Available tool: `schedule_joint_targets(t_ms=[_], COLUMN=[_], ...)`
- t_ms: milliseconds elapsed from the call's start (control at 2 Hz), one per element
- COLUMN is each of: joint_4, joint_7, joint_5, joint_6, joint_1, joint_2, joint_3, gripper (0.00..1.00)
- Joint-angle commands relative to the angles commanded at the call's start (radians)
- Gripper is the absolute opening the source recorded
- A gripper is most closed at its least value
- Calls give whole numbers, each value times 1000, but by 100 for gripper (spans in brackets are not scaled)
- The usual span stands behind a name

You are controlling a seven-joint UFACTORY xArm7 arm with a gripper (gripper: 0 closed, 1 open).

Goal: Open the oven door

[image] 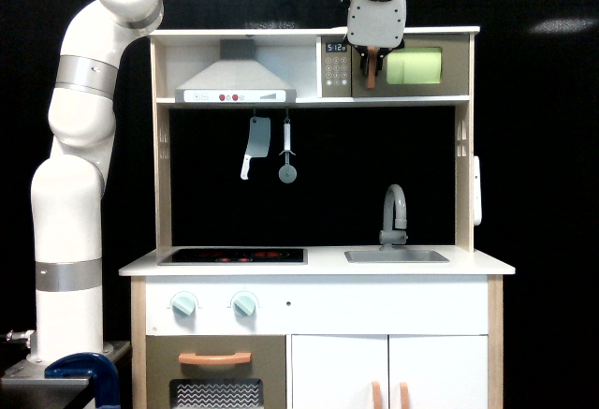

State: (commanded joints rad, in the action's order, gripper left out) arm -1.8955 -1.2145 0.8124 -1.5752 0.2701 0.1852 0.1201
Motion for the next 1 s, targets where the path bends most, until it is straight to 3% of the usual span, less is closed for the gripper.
schedule_joint_targets(t_ms=[500,1000], joint_4=[-55,-304], joint_7=[-41,-41], joint_5=[12,35], joint_6=[-59,-169], joint_1=[-82,-199], joint_2=[43,216], joint_3=[-10,-38], gripper=[0,0])
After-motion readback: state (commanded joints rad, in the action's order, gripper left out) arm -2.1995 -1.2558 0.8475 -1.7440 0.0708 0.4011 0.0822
